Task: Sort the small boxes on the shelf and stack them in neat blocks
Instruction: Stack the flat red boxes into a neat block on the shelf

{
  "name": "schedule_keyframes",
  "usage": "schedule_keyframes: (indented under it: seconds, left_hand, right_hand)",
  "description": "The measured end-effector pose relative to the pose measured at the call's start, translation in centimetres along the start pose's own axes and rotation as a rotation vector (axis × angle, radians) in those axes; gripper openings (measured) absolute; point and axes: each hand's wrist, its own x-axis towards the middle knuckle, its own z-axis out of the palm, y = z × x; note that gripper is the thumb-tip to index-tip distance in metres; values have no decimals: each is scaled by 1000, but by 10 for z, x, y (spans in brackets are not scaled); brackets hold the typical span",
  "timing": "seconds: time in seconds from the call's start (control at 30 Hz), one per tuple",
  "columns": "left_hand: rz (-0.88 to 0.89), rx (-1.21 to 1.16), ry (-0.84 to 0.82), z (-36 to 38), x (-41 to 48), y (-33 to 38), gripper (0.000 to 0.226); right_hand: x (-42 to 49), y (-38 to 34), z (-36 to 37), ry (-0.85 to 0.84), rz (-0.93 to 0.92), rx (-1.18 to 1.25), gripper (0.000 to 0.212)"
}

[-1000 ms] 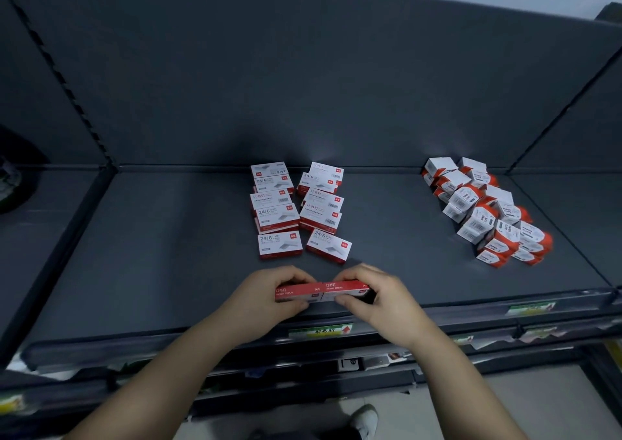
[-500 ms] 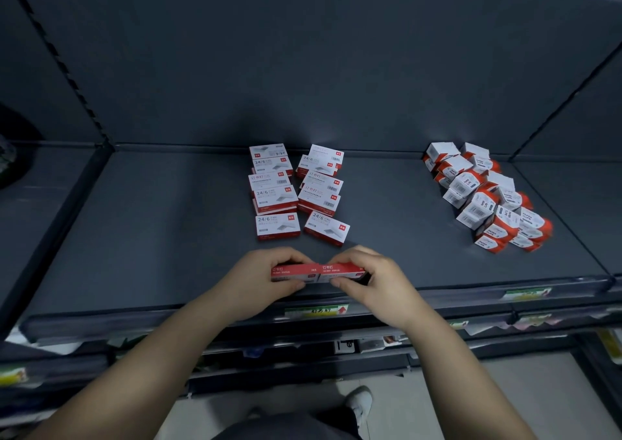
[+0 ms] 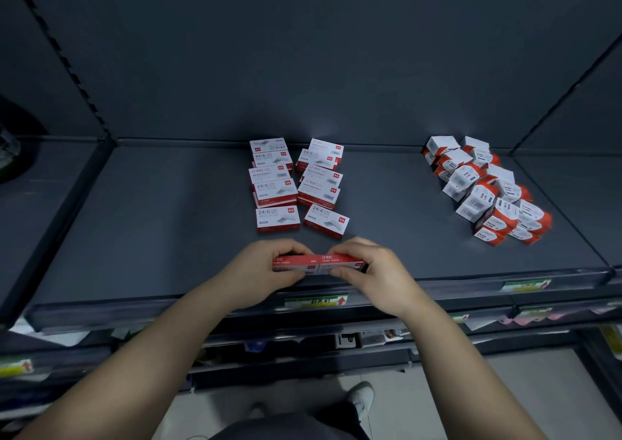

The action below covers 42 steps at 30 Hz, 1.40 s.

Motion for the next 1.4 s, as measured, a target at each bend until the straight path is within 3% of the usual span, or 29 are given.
schedule_keyframes:
  seconds: [0.23,0.33,0.4,0.47,0.53,0.67,0.73,0.87,1.03,1.23,1.4]
  left_hand:
    - [4,-12,8,1,-1,0,34]
    - [3,-152,-16,-7,-1,1,48]
    - [7,-235,104,-17,0,0,39]
    - [2,-155,371,-27,3,-5,23]
    - [-60,13,582,-36,11,-13,20]
    - [-328,357,494,-36,27,-21,54]
    - [-363,471,467,-31,30,-18,56]
    - [-370,452,485,-29,28,-13,46]
    - [-287,115,510,-33,18,-7,31]
    - [-277,-253,521,-52,17,7,25]
    - [-283,-694,403,-53,20,20,21]
  right_hand:
    - [-2,-2,0,-5,6,-14,26]
    - [1,-6,-8,-49,99,288,30]
    - [9,-5,-16,34,154,437,27]
    - [22,0,-22,194,207,374,21]
    - [35,4,-24,295,289,217,22]
    - [56,2,-19,176,398,-81,42]
    - [63,-4,-17,118,398,-165,35]
    - [65,-16,-19,86,393,-177,28]
    - [61,-16,-20,63,311,-39,28]
    - [56,-26,-30,99,353,608,19]
    - [51,-35,-38,88,309,892,15]
